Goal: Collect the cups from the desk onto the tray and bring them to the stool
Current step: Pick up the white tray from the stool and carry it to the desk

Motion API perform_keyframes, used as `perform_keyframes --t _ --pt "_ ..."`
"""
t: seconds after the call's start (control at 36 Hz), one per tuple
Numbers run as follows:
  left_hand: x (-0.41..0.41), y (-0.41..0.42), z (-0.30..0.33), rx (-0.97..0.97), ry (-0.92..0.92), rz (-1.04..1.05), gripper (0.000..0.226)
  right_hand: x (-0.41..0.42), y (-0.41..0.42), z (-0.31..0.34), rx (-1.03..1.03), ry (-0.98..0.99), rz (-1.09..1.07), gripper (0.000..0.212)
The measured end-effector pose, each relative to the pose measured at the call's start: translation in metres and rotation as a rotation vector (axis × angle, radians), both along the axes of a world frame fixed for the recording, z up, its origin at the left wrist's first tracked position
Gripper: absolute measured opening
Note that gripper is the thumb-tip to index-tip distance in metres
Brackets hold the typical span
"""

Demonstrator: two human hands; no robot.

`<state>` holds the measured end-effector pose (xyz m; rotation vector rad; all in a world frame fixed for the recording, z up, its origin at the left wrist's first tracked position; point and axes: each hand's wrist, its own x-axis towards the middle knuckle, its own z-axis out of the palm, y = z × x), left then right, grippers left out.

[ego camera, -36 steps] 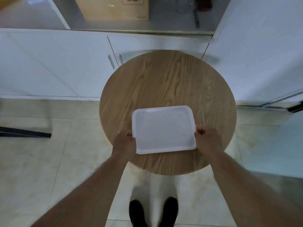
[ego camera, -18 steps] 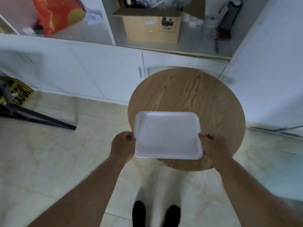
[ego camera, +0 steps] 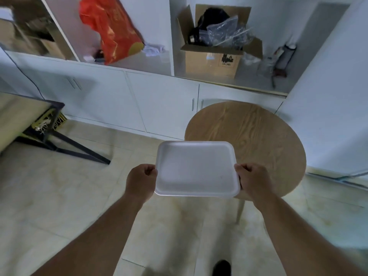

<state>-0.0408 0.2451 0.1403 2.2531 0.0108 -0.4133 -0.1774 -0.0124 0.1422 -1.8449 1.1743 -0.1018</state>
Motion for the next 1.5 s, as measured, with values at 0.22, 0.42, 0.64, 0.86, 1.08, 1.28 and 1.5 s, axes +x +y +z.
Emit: perform_keyframes --t 0.22,0.42,0.64,0.86,1.08,1.28,1.5 --pt "0.010 0.112 0.028 -0.056 -0.025 -0.019 0.021 -0.002 0.115 0.027 0.022 -0.094 -0.029 0.025" --pt "0.011 0.182 0.049 -0.034 -0.052 -0.006 0.022 0.004 0.181 0.040 0.039 -0.148 -0.014 0.026" --pt "-0.010 0.232 0.068 -0.061 -0.077 0.072 0.021 0.008 0.219 0.057 0.043 -0.199 0.050 0.022" --pt "-0.033 0.278 0.075 -0.061 -0.076 0.167 0.024 0.016 0.249 0.058 0.060 -0.235 0.135 0.021" --pt "-0.031 0.344 0.080 -0.116 -0.067 0.267 0.031 0.039 0.310 0.063 0.075 -0.259 0.200 0.023" --pt "-0.002 0.429 0.078 -0.132 -0.067 0.268 0.030 0.072 0.394 0.065 0.045 -0.260 0.216 0.023" --pt "0.055 0.544 0.068 -0.125 -0.065 0.227 0.021 0.108 0.506 0.065 0.022 -0.236 0.201 0.020"
